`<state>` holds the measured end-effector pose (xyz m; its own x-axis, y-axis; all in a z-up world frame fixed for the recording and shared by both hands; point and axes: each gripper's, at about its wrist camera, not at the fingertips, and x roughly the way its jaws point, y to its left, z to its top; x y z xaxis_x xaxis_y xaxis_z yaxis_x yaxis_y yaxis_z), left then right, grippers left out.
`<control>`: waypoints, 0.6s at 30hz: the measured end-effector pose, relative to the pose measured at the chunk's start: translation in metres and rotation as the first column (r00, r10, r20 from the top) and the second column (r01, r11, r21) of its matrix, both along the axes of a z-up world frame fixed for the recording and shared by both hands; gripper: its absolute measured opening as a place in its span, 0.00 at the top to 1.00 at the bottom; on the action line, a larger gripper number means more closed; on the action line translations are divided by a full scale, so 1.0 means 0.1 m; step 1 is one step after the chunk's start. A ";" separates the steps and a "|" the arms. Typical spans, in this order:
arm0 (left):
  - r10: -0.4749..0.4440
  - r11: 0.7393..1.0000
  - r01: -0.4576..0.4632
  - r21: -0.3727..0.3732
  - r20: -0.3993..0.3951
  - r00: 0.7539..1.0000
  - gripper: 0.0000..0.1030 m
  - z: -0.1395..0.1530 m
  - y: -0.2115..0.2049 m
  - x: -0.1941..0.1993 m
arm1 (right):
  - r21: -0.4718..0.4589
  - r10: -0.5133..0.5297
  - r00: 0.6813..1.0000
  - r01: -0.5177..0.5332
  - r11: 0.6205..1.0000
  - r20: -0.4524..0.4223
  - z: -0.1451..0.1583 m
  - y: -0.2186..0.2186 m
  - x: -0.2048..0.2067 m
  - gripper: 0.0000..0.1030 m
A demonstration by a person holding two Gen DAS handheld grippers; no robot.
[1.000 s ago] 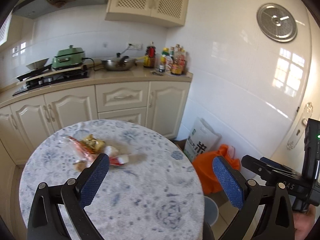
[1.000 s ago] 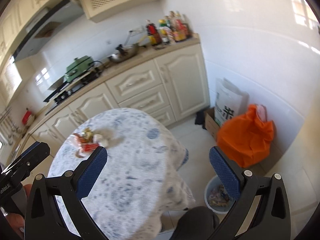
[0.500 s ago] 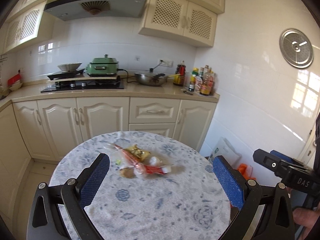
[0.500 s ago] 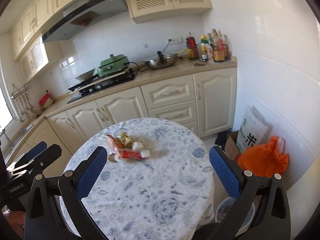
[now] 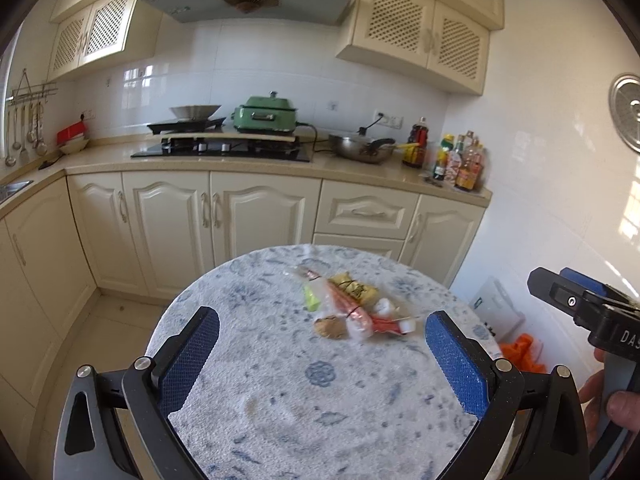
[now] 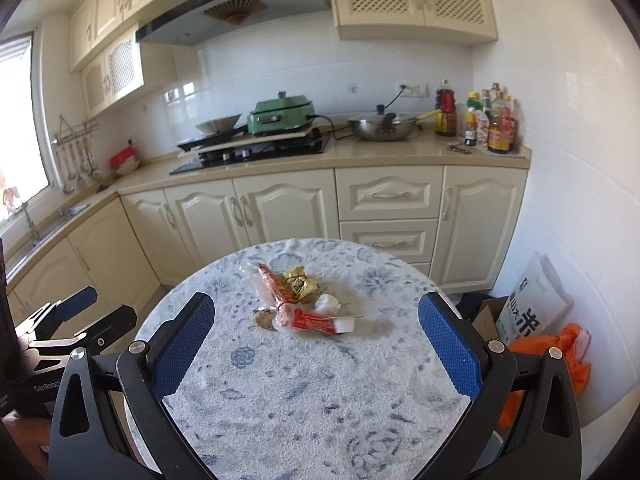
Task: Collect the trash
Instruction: 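Move both open tools back over the table, then grasp the brown ginger root with left gripper while right grasps printed sauce packet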
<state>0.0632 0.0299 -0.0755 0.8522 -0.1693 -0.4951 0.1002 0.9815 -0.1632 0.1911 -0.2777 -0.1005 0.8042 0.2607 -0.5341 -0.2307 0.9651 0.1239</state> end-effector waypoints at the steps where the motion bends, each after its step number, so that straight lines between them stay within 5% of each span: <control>1: 0.003 1.000 -0.003 -0.001 -0.012 1.000 0.01 -0.03 0.02 0.06 | -0.012 0.006 1.000 -0.006 1.000 -0.012 -0.06 0.03 0.06 0.00; 14: 0.021 1.000 -0.018 0.016 -0.177 0.984 0.01 -0.53 -0.07 0.94 | -0.116 0.030 0.955 -0.067 0.991 -0.296 -1.38 0.18 1.10 0.01; 18: 0.014 1.000 -0.010 0.023 -0.212 0.977 0.01 -0.67 -0.16 1.18 | -0.063 0.024 0.939 -0.048 0.997 -0.343 -1.58 0.08 1.29 0.04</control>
<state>0.1812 0.0138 -0.1428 0.7293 -0.1469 -0.6683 0.0536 0.9859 -0.1583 0.3206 -0.2693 -0.2588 0.5605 0.2384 -0.7931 -0.2209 0.9660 0.1343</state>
